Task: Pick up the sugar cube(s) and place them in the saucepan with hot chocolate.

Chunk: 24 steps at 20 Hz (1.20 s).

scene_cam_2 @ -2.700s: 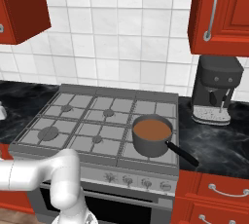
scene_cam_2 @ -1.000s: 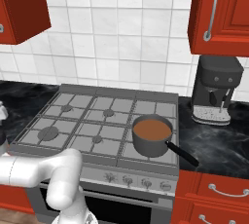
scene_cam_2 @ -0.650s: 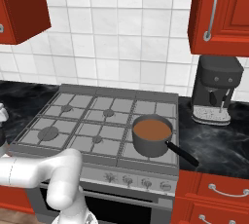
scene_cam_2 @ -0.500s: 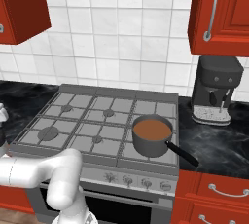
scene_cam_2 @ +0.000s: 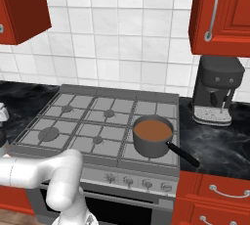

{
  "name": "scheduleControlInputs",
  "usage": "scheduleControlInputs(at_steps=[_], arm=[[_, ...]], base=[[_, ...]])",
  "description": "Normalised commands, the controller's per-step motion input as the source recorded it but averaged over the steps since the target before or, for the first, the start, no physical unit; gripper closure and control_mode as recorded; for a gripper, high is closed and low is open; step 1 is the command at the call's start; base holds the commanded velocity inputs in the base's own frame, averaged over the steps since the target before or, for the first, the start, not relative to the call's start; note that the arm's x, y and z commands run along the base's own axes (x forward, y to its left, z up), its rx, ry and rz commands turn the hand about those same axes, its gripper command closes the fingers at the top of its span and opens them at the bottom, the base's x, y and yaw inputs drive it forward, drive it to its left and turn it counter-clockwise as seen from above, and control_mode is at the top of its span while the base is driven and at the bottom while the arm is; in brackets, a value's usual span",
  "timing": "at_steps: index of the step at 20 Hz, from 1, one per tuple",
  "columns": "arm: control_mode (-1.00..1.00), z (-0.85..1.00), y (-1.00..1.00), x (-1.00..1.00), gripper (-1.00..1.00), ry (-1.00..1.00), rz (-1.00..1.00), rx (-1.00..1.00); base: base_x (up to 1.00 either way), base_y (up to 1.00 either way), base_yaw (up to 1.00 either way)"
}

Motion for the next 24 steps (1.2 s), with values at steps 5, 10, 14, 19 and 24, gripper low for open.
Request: scheduleControlInputs(at_steps=[5, 10, 14, 19, 24], arm=[[-1.0, -0.12, 0.0, 0.0, -1.0, 0.03, 0.0, 0.0], [-1.0, -0.09, 0.0, -0.06, 1.0, 0.04, 0.0, 0.0], [-1.0, -0.17, 0.0, -0.08, 1.0, 0.03, 0.0, 0.0], [-1.0, -0.15, 0.0, -0.01, 1.0, 0.05, 0.0, 0.0], [-1.0, 0.08, -0.09, -0.11, 1.0, 0.02, 0.0, 0.0]], base=[[0.0, 0.0, 0.0], [0.0, 0.0, 0.0], [0.0, 0.0, 0.0], [0.0, 0.0, 0.0], [0.0, 0.0, 0.0]])
